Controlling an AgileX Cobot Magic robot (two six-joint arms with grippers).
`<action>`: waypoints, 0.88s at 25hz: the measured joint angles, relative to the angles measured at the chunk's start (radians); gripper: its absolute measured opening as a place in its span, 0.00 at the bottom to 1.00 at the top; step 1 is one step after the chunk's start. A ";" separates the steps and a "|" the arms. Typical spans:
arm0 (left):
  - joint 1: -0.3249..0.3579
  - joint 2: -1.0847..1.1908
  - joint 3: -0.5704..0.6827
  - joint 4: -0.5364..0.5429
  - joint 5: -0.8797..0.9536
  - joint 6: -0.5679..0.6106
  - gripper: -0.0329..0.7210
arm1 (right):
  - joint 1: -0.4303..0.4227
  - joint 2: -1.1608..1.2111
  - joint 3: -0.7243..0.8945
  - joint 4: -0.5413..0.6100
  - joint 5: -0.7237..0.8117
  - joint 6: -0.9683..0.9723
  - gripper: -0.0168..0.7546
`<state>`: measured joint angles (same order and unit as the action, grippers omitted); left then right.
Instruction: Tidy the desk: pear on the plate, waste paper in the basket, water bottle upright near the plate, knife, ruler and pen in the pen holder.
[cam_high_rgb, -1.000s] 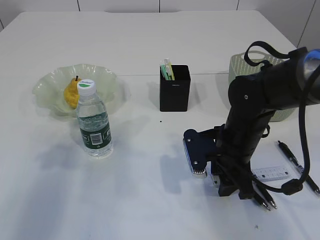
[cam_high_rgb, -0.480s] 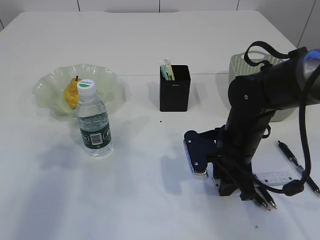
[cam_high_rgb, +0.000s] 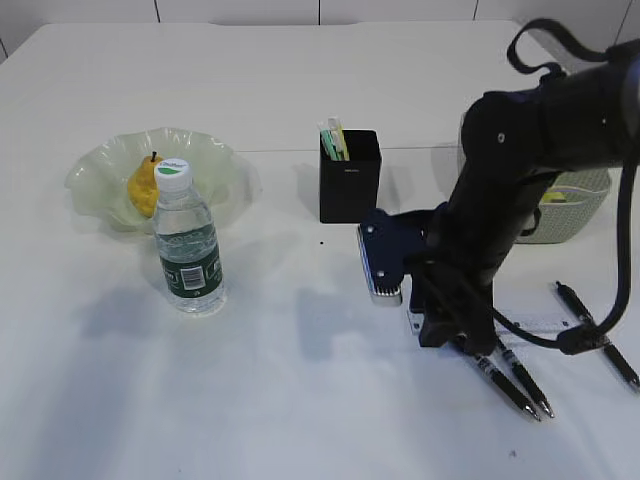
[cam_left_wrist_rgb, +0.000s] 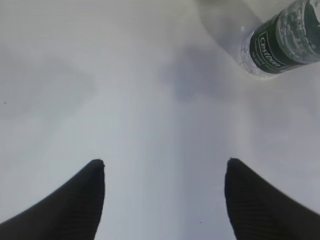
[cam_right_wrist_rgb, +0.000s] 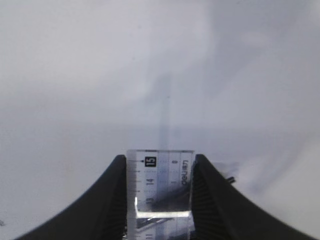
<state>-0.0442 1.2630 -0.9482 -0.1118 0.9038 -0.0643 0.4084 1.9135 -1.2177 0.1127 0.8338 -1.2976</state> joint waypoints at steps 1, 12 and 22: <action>0.000 0.000 0.000 0.000 -0.002 0.000 0.74 | 0.000 -0.014 -0.010 0.009 0.000 0.000 0.38; 0.000 0.000 0.000 0.000 -0.013 0.000 0.74 | 0.000 -0.114 -0.162 0.146 -0.040 0.000 0.38; 0.000 0.000 0.000 0.000 -0.008 0.000 0.74 | 0.000 -0.114 -0.237 0.338 -0.318 -0.007 0.38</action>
<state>-0.0442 1.2630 -0.9482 -0.1118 0.8960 -0.0643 0.4084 1.7997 -1.4551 0.4506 0.5160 -1.3046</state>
